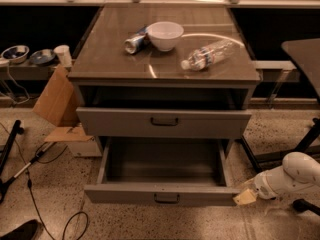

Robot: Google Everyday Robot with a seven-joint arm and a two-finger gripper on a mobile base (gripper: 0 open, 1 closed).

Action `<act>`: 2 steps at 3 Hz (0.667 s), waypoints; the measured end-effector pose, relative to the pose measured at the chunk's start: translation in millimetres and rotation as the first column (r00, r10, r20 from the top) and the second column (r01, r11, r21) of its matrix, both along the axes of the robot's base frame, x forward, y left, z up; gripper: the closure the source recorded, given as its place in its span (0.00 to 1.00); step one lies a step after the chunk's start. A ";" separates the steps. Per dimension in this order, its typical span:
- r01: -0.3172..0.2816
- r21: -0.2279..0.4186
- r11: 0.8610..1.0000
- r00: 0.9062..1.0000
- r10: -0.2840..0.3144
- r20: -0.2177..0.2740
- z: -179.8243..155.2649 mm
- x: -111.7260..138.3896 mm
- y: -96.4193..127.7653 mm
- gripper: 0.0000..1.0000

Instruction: Open middle drawer

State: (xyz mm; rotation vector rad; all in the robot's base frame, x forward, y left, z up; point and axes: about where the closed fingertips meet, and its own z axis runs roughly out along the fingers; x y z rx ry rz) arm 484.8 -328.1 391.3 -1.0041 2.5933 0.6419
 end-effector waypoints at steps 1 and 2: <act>0.002 0.004 1.000 1.000 -0.002 -0.009 0.1 -6.6 1.5 0.27; 0.003 0.007 1.000 1.000 -0.003 -0.016 -3.2 -12.4 0.7 0.04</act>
Offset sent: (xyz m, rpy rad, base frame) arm -0.1946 -0.1494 -0.0787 0.0584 0.0998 -0.2206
